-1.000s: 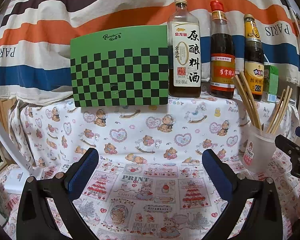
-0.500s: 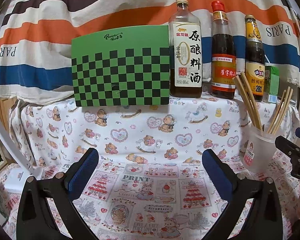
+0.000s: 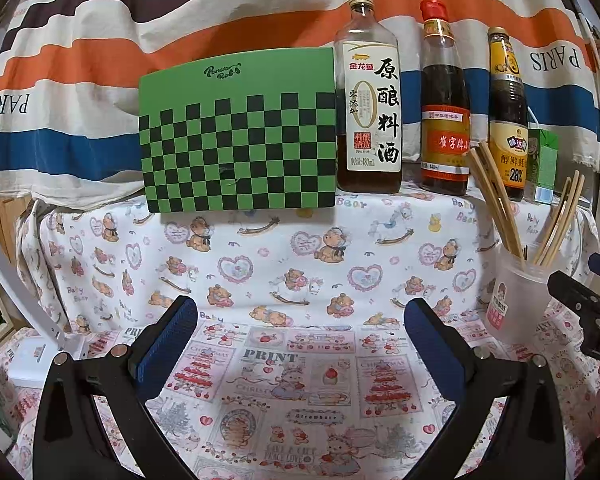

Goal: Organize utensils

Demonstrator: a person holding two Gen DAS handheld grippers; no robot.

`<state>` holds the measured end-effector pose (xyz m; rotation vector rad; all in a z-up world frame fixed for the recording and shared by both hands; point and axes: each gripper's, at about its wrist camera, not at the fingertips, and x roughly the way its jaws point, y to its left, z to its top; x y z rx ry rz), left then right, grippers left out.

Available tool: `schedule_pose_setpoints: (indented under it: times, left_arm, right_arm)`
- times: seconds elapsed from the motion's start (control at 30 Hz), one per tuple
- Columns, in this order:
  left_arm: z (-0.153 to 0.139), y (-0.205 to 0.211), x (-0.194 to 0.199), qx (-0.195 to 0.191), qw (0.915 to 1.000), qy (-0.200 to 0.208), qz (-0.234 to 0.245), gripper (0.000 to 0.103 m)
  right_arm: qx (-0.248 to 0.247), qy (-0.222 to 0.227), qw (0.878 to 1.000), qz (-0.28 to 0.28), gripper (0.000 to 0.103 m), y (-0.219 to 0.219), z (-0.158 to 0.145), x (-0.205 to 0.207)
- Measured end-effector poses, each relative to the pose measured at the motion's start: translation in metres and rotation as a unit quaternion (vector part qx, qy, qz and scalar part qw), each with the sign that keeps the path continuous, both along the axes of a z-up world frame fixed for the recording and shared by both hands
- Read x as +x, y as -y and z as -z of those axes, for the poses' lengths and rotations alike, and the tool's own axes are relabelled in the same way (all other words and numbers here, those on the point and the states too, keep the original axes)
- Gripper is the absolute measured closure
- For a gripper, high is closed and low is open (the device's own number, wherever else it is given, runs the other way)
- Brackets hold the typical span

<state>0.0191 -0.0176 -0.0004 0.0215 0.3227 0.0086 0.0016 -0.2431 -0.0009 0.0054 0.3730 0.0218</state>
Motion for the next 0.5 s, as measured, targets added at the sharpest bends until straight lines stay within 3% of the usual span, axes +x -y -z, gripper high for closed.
schedule_pose_setpoints:
  times: [0.5]
  left_arm:
    - [0.0022, 0.0, 0.0053, -0.002, 0.9999, -0.015, -0.004, 0.0]
  right_arm:
    - [0.003, 0.001, 1.0, -0.001, 0.0, 0.0004, -0.0007, 0.0002]
